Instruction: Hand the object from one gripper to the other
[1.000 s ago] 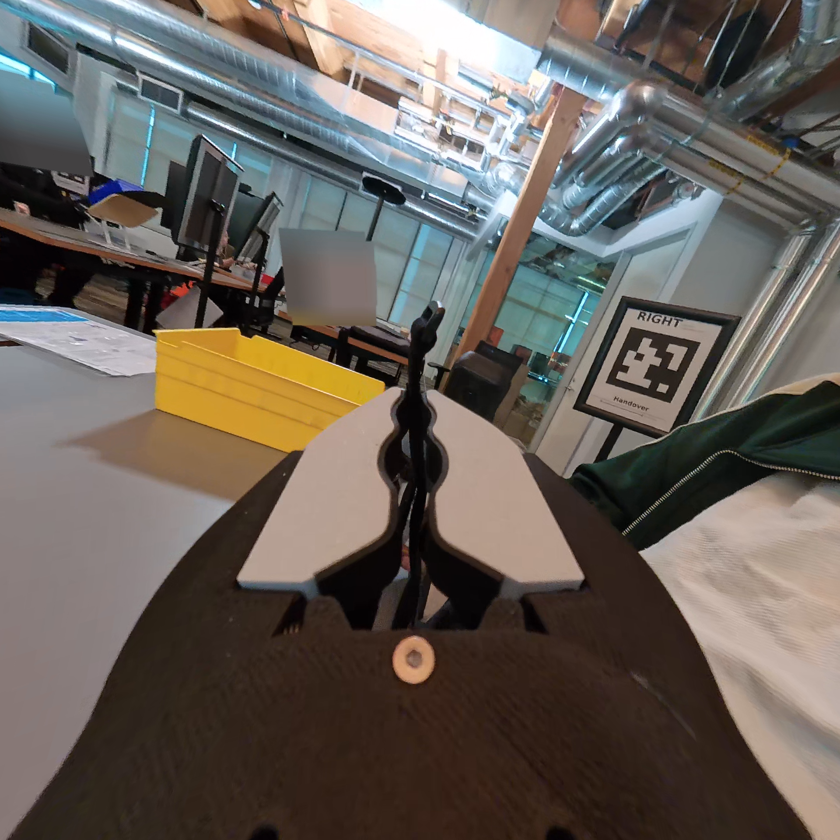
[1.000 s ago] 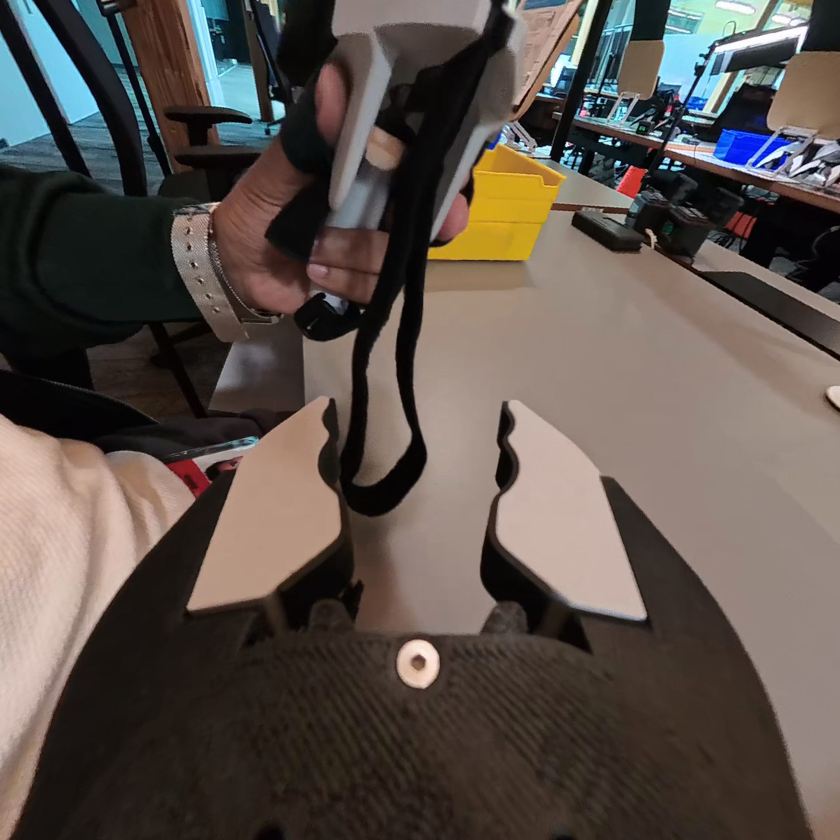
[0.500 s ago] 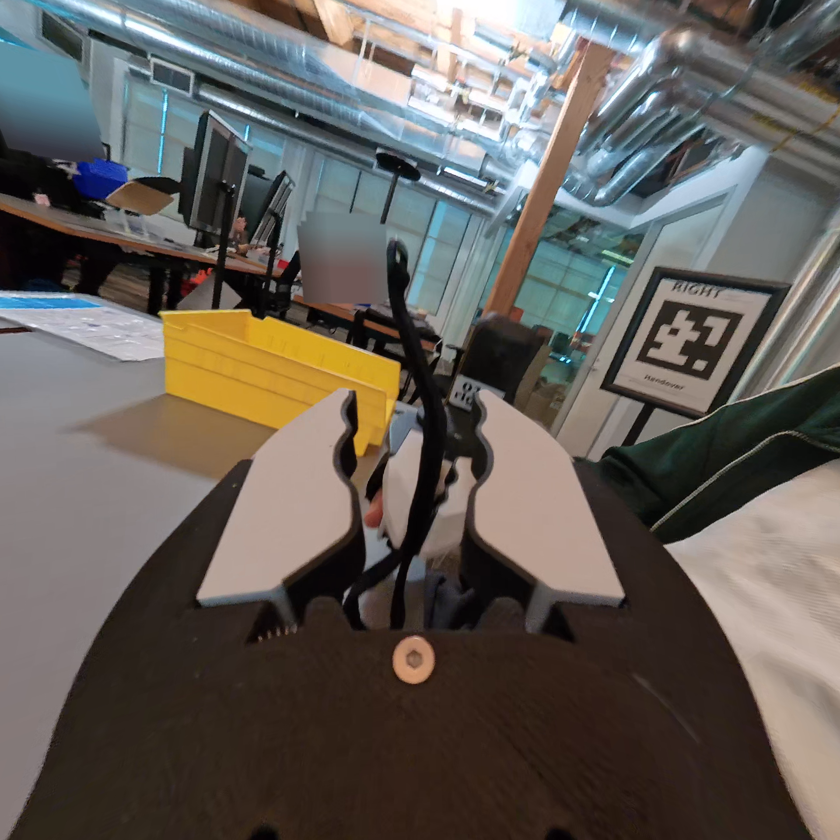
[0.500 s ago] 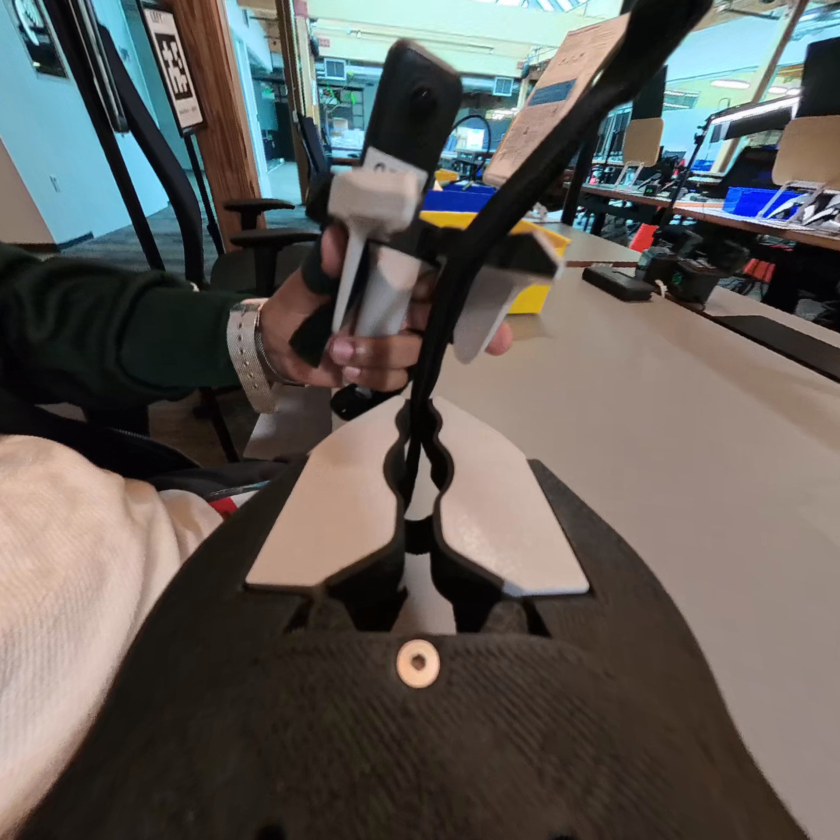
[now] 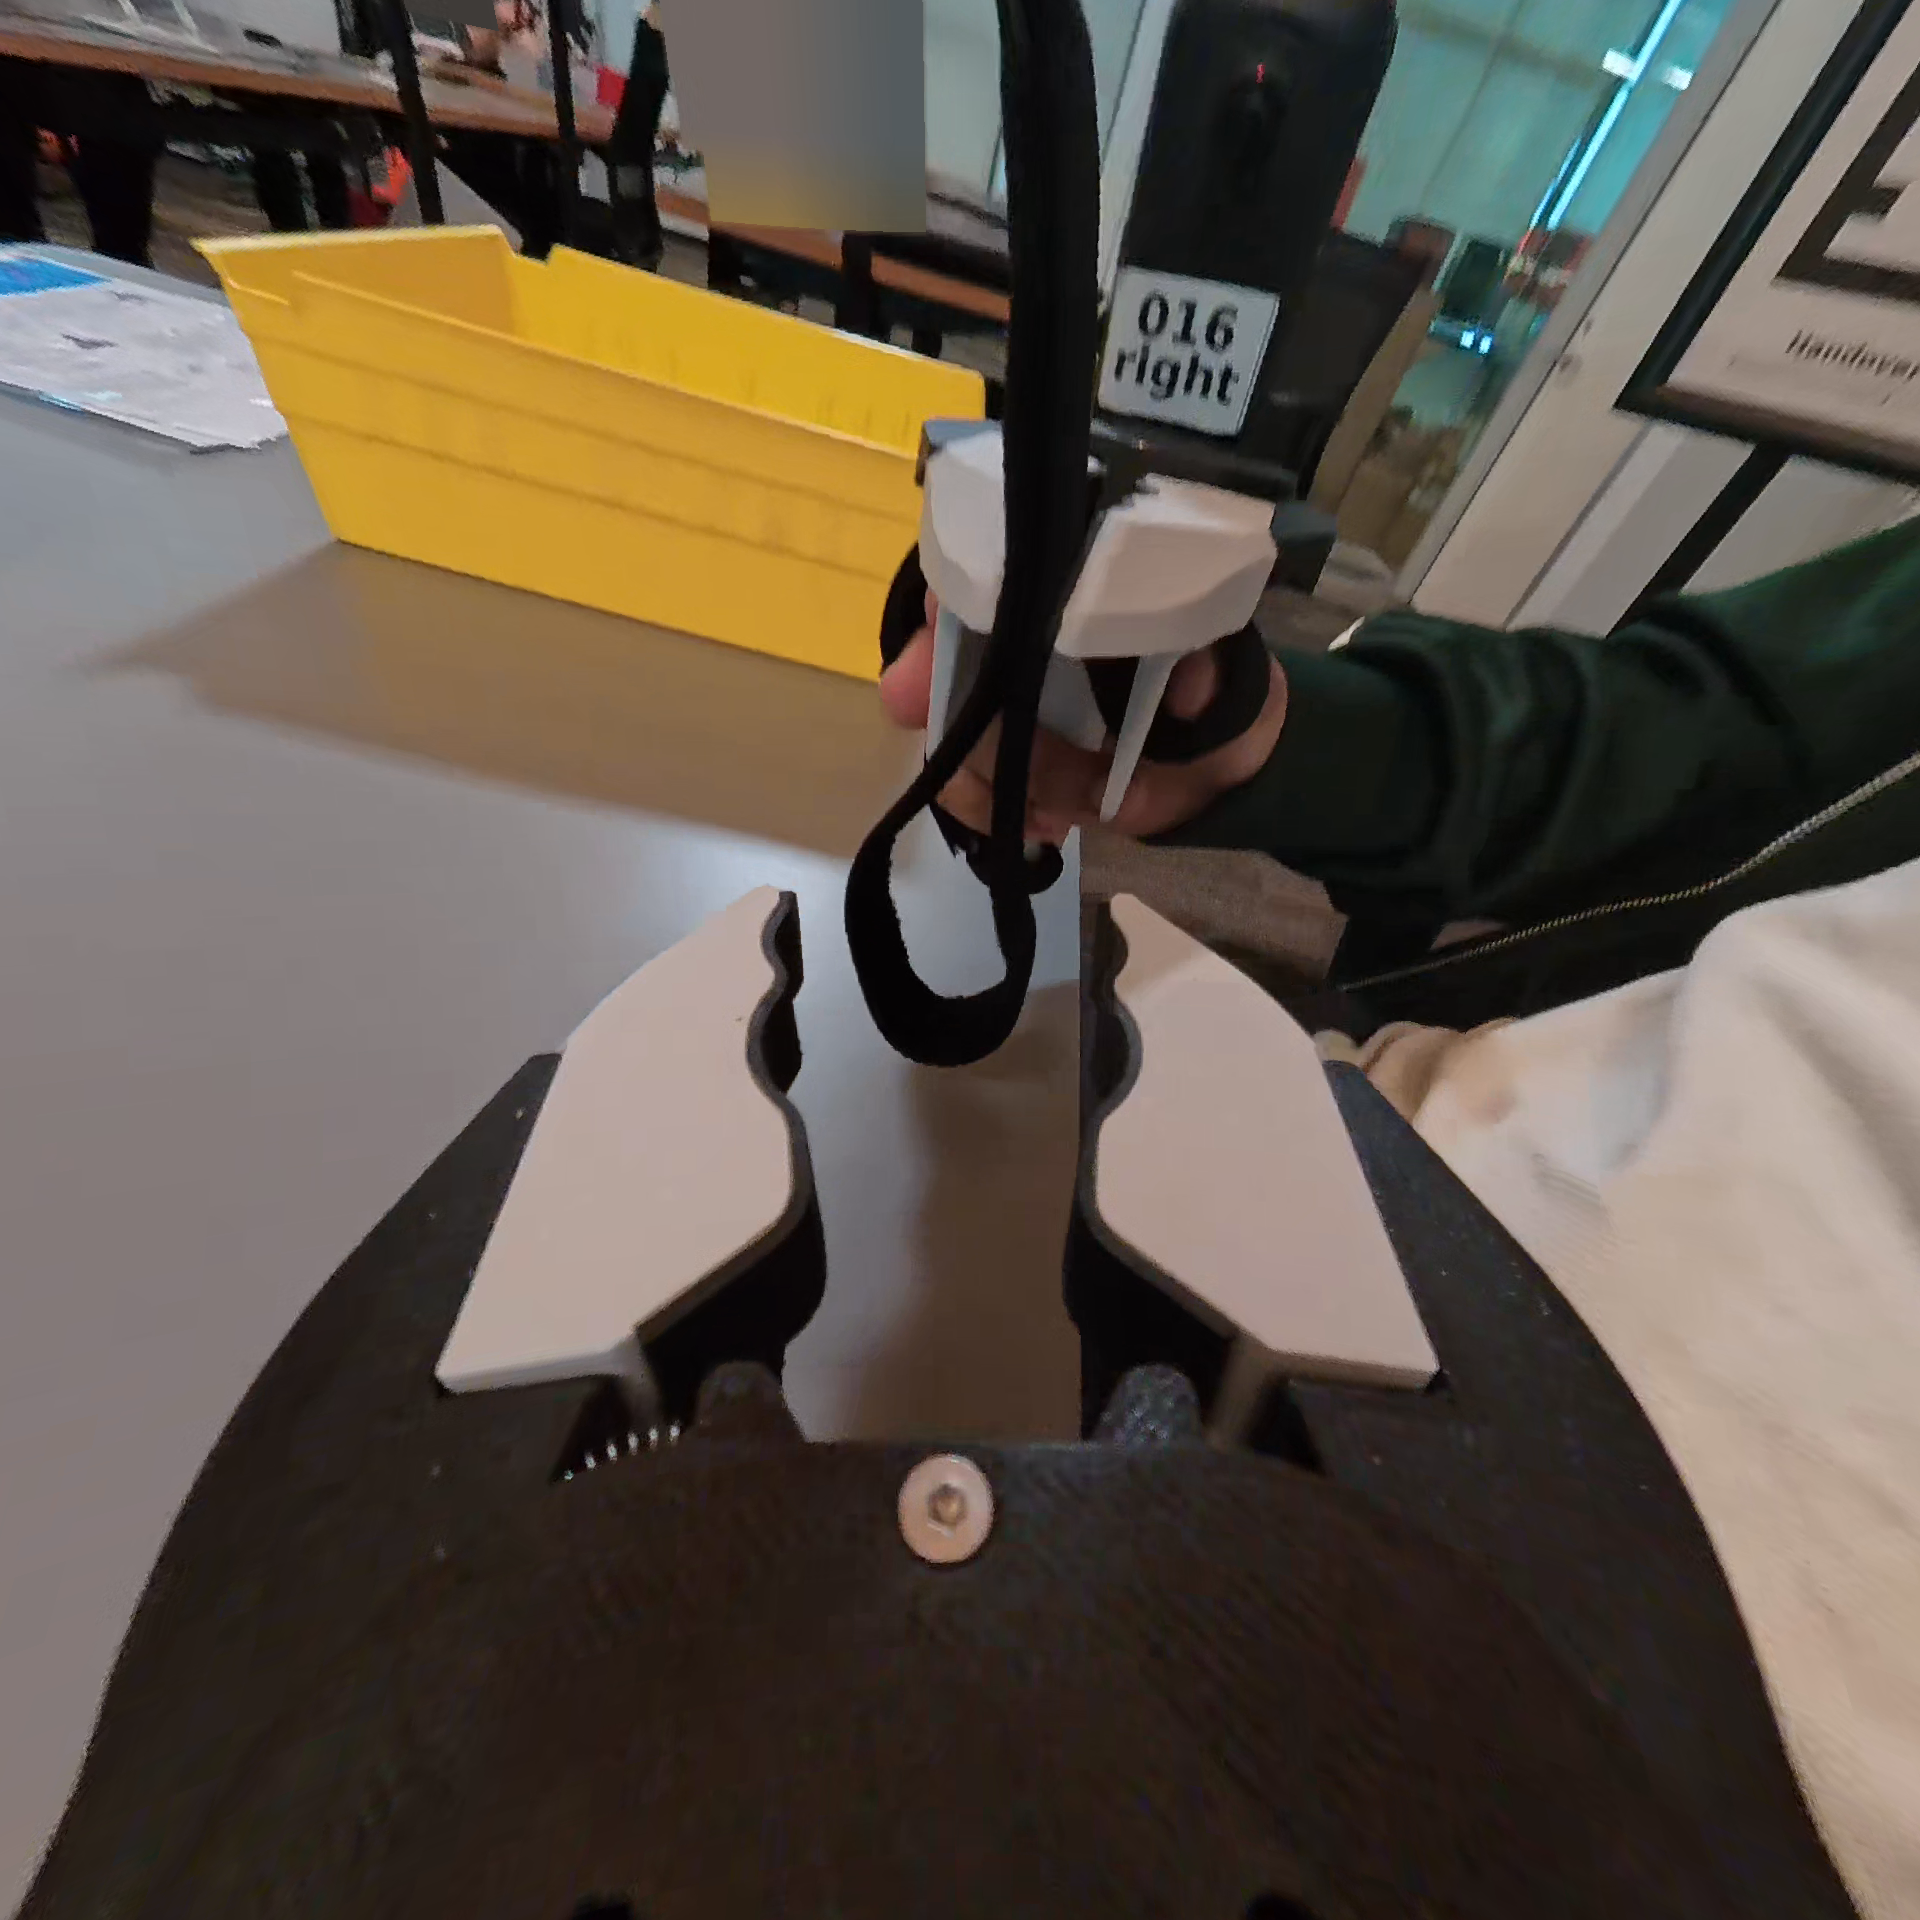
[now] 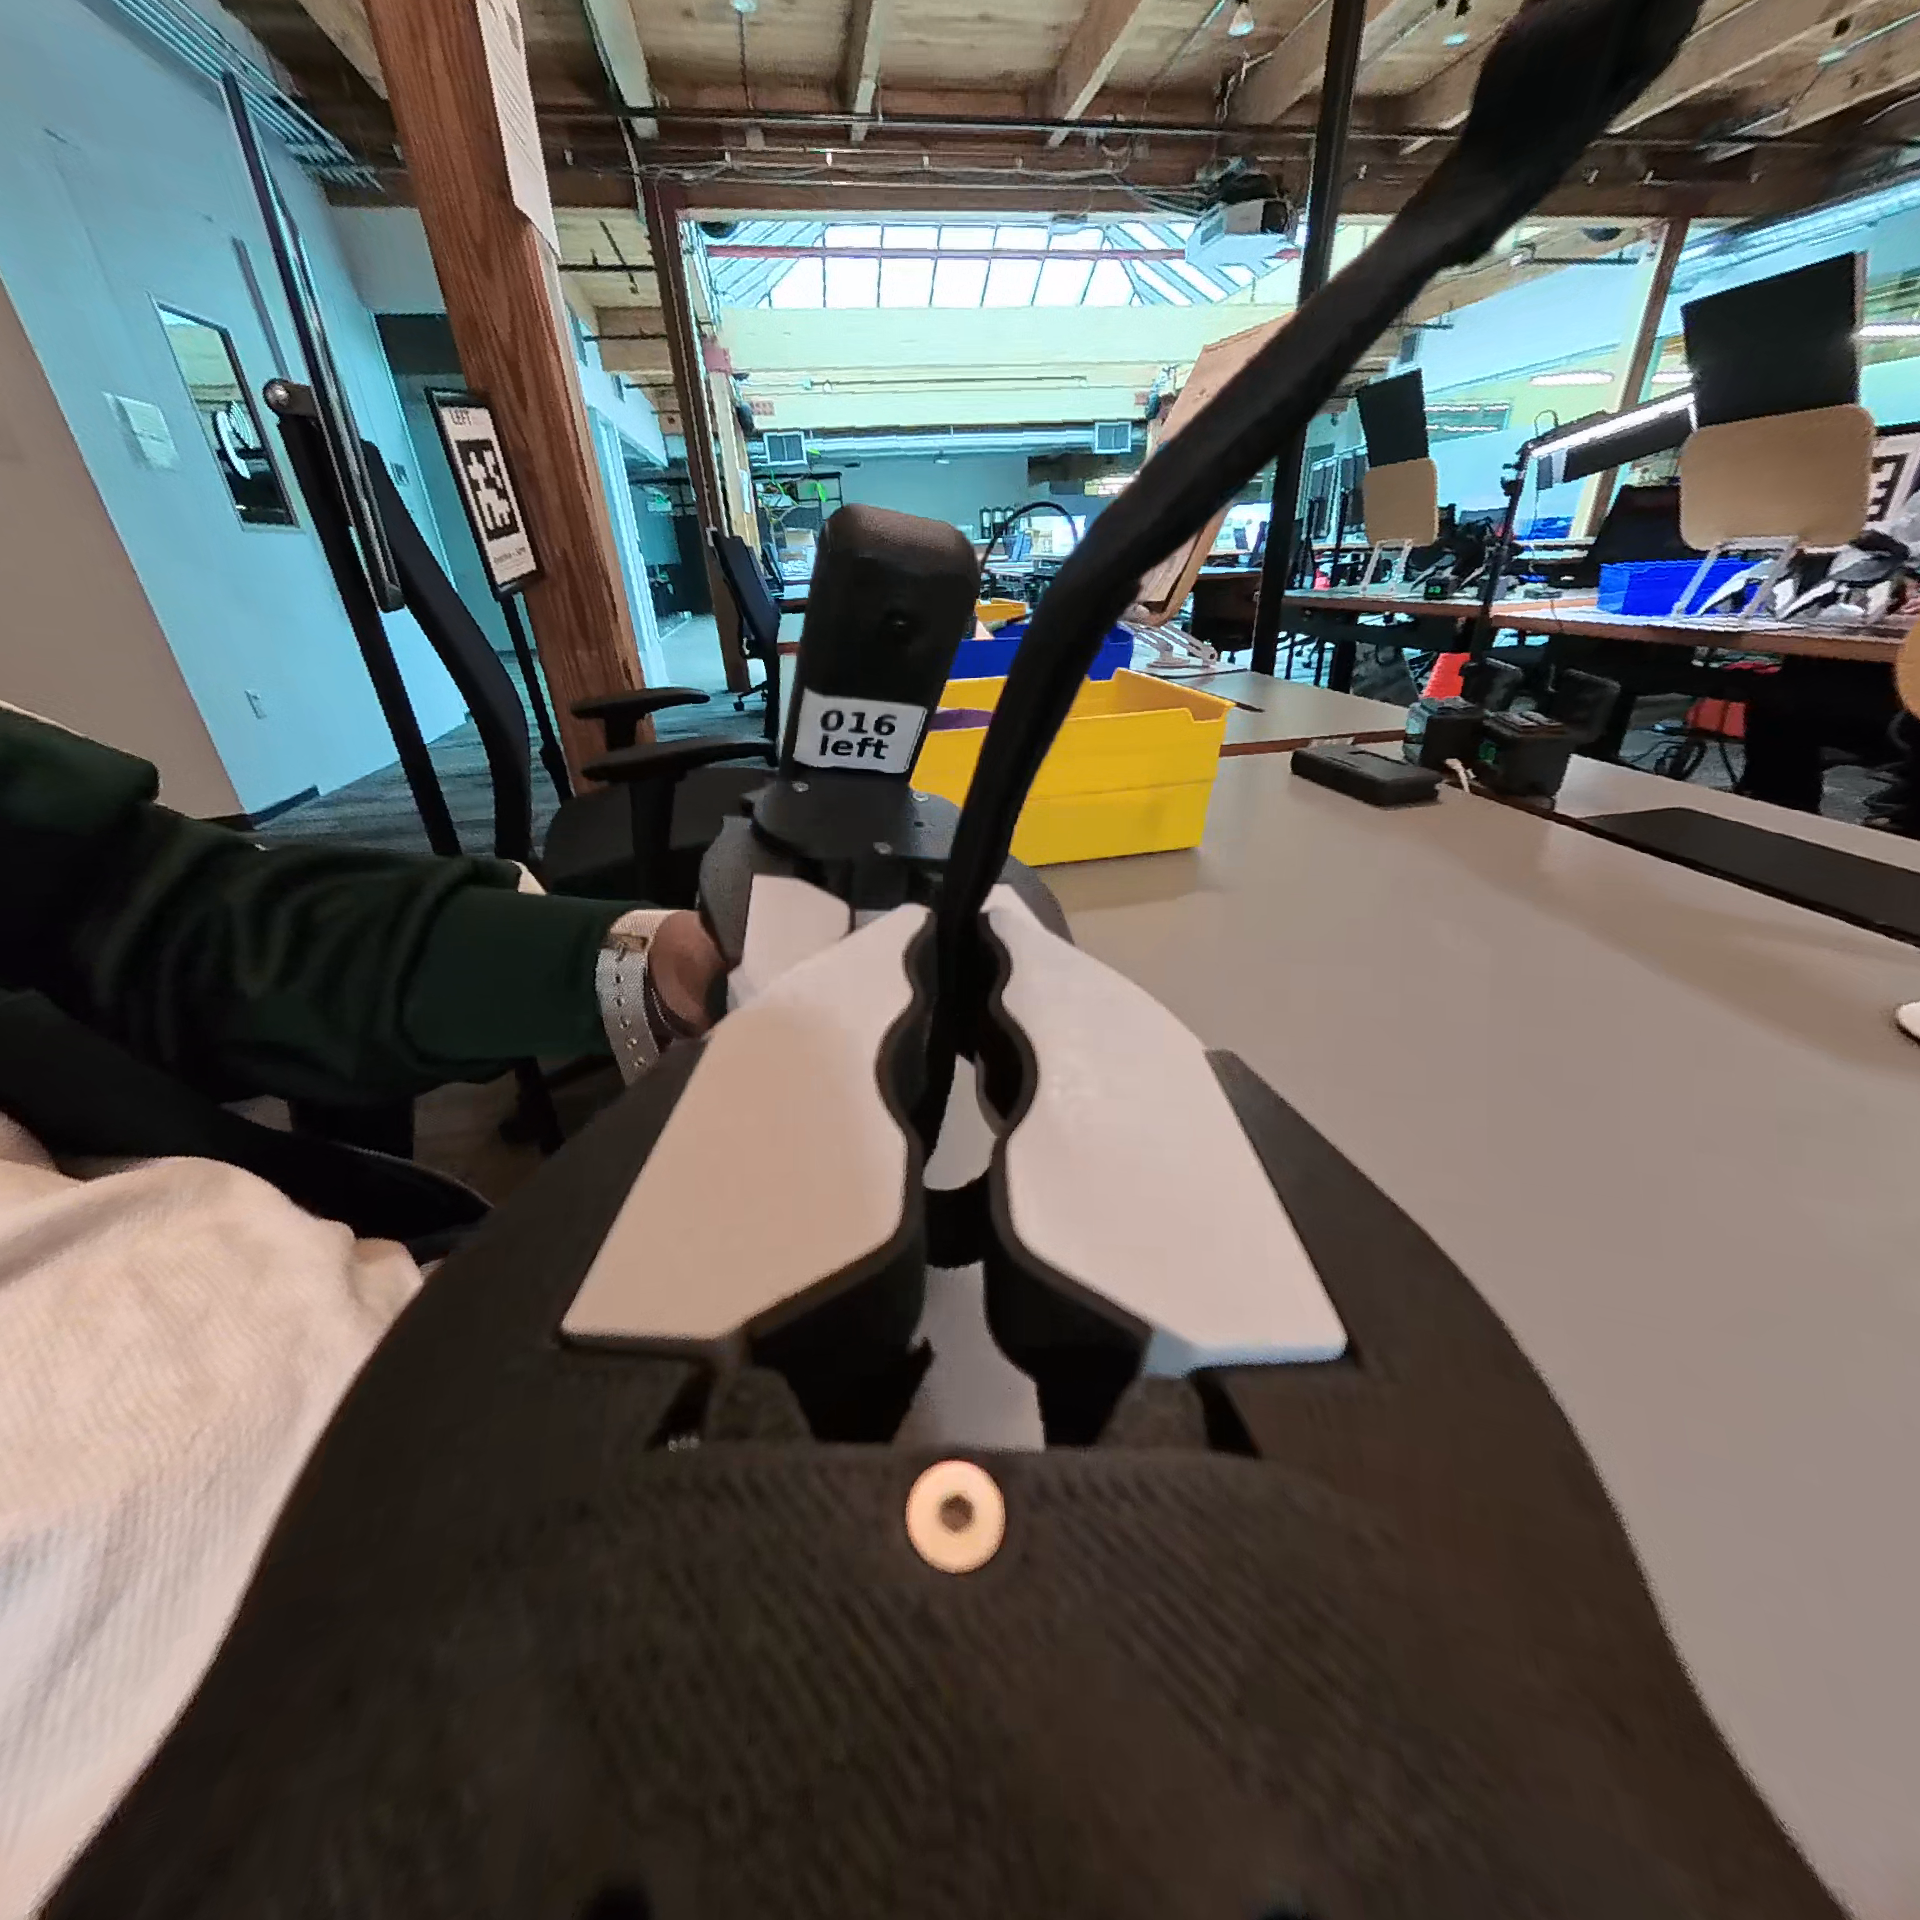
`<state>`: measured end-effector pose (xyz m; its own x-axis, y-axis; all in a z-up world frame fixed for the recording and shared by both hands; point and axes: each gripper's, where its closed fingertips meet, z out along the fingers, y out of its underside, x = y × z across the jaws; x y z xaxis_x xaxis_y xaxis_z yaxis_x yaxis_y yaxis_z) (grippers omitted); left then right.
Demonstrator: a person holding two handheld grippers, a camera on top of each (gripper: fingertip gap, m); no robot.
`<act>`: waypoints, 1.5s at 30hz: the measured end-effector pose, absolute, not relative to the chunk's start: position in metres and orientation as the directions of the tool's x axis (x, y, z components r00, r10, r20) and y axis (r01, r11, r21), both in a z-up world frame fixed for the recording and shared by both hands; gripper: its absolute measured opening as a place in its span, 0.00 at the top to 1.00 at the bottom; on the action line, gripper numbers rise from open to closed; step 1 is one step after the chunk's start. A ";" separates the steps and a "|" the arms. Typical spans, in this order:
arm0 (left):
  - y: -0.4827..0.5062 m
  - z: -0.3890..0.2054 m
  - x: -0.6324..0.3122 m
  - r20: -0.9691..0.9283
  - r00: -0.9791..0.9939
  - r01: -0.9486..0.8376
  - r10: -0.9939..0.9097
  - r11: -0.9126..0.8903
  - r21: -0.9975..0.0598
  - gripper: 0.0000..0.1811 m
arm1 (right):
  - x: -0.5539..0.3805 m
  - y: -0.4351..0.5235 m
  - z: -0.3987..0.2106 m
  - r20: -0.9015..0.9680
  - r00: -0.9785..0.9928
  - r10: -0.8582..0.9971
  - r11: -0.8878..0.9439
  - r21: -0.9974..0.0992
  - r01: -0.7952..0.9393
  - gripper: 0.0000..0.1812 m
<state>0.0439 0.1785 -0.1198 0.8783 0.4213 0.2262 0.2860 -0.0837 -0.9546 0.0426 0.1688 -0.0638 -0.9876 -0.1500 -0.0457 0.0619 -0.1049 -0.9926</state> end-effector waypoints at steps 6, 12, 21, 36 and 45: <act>0.191 -0.130 0.055 0.215 0.910 0.290 0.356 -0.173 -0.941 0.97 | 0.044 0.174 -0.062 -0.046 -0.988 -0.148 -0.112 -0.992 0.063 0.96; 0.193 -0.121 0.060 0.290 0.905 0.337 0.311 -0.109 -0.935 0.97 | 0.033 0.172 -0.067 -0.173 -0.979 -0.106 -0.107 -0.977 0.185 0.68; 0.183 -0.100 0.061 0.315 0.897 0.326 0.310 0.017 -0.945 0.98 | -0.003 0.187 -0.057 -0.204 -0.976 0.077 -0.190 -0.964 0.186 0.61; 0.190 -0.090 0.085 0.441 0.889 0.438 0.120 0.054 -0.897 0.97 | 0.001 0.165 -0.088 0.545 -0.807 0.229 0.203 -0.837 -0.508 0.60; 0.182 -0.067 0.095 0.495 0.868 0.493 -0.033 0.168 -0.854 0.97 | 0.022 0.155 -0.088 0.591 -0.789 0.171 0.173 -0.806 -0.566 0.70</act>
<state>0.0946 0.1820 -0.0673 0.8682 -0.0326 0.4951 0.4930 0.1679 -0.8537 0.0220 0.1553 -0.0879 -0.7887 0.1708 0.5905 -0.5660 0.1732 -0.8060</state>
